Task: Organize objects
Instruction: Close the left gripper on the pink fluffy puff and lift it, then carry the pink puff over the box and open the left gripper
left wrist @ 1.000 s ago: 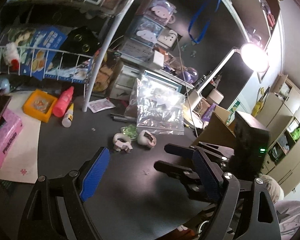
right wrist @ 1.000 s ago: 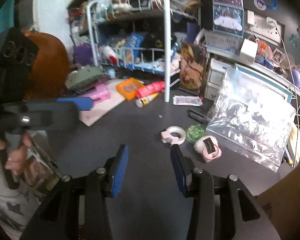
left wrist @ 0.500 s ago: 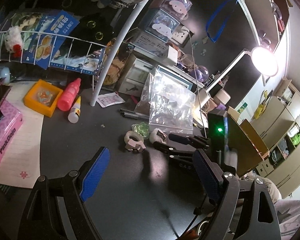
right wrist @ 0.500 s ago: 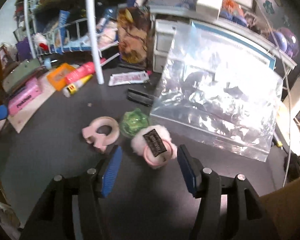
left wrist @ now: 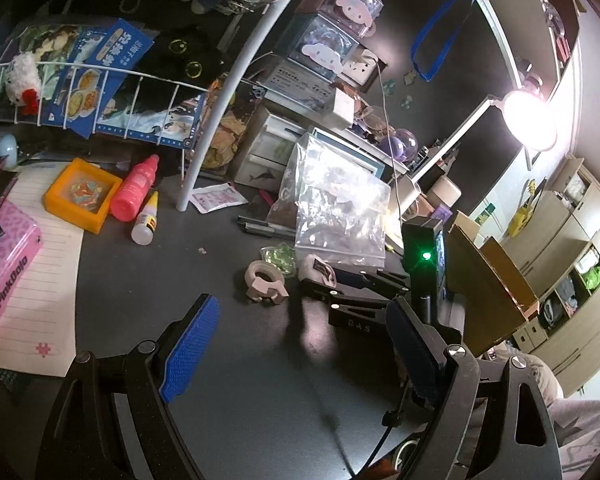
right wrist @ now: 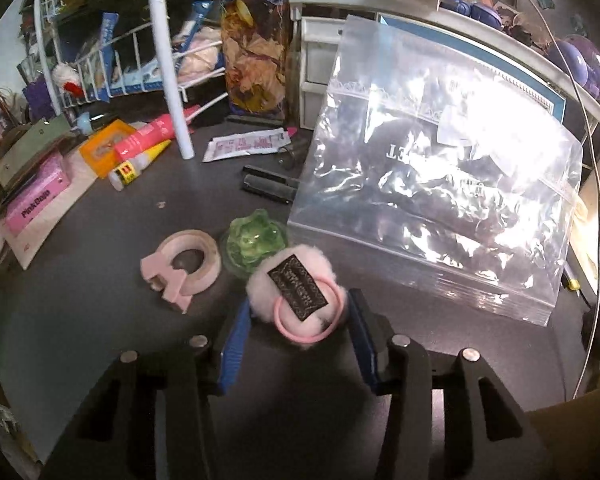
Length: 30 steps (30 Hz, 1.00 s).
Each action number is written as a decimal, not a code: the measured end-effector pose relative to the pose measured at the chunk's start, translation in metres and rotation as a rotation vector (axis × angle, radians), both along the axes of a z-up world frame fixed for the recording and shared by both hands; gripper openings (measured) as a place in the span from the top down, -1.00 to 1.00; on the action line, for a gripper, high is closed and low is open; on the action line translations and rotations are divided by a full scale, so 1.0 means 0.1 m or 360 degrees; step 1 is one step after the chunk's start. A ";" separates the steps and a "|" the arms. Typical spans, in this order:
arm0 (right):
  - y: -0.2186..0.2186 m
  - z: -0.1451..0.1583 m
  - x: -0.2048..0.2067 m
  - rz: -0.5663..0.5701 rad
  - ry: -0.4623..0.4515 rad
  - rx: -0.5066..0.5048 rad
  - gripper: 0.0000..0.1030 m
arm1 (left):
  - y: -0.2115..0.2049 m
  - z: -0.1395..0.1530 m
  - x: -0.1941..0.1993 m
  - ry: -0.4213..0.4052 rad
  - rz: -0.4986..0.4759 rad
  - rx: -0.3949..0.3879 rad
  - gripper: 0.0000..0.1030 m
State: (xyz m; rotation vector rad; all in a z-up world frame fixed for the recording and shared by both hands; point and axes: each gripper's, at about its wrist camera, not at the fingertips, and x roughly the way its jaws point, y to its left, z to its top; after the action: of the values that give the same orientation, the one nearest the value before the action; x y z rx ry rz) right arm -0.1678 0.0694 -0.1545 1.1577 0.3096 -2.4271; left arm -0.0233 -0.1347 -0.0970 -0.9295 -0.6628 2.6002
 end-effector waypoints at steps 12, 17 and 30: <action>-0.13 0.54 0.67 0.0336 0.0127 -0.0199 0.15 | 0.35 0.16 0.05 0.0032 -0.0108 -0.0021 -0.63; -0.14 0.87 1.05 0.0479 0.0235 -0.0269 0.15 | 0.51 0.28 0.12 0.0074 -0.0162 -0.0022 -0.62; 0.36 1.36 1.55 0.0503 0.0447 -0.0369 0.15 | 1.11 0.69 0.19 0.0221 -0.0339 -0.0017 -0.20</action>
State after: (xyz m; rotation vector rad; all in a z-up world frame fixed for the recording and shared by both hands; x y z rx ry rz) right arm -0.0125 0.1051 -0.0182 0.6170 0.2639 -2.2674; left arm -0.0039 -0.0234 -0.0281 -0.7684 -0.4856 2.4536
